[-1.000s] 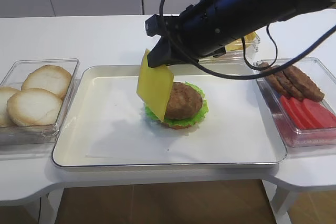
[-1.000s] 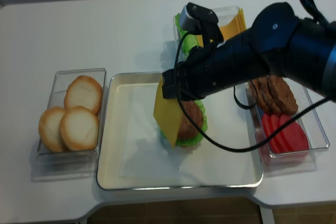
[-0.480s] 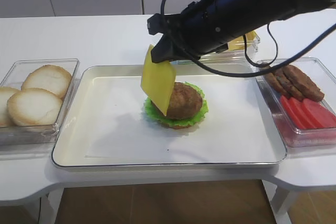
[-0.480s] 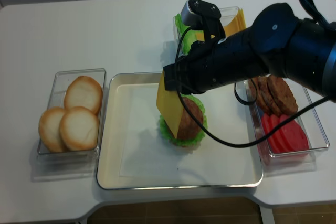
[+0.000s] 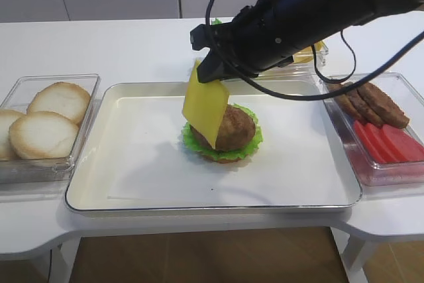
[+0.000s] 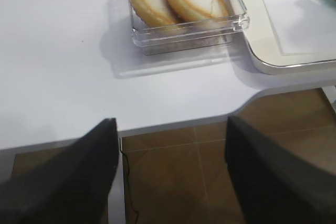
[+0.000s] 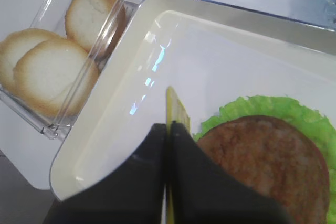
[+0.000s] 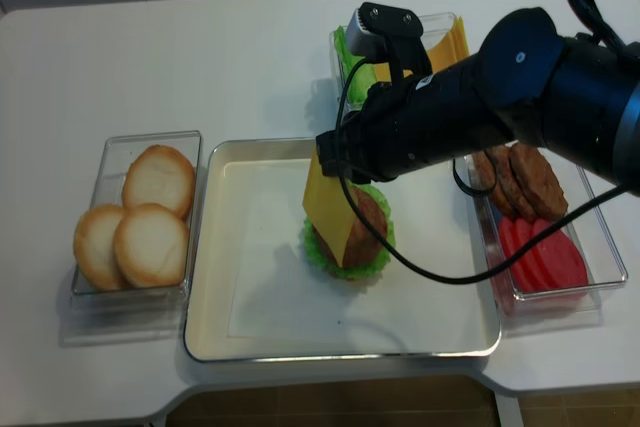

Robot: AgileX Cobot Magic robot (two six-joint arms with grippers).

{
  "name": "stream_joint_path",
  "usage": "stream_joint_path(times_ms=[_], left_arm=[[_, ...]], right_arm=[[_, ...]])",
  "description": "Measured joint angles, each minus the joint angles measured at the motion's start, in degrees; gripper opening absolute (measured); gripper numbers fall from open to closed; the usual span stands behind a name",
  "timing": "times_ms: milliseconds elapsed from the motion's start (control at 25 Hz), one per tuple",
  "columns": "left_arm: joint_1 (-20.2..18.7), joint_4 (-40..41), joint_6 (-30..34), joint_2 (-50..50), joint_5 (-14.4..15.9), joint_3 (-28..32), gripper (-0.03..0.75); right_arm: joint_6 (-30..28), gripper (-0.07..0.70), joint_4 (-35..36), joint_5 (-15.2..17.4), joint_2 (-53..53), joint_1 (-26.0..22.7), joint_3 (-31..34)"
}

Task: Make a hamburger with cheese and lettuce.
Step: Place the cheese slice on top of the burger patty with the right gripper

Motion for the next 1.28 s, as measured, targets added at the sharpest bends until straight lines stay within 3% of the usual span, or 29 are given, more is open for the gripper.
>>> stream_joint_path(times_ms=[480,840,1280], left_arm=[[0.0,0.0,0.0,0.0,0.0,0.0,0.467],[0.0,0.0,0.0,0.0,0.0,0.0,0.467],[0.0,0.0,0.0,0.0,0.0,0.0,0.467]], right_arm=[[0.4,0.004,5.6,2.3,0.0,0.0,0.0],[0.5,0.004,-1.1,1.3,0.4,0.0,0.0],[0.5,0.004,-1.8,-0.5,3.1,0.0,0.0]])
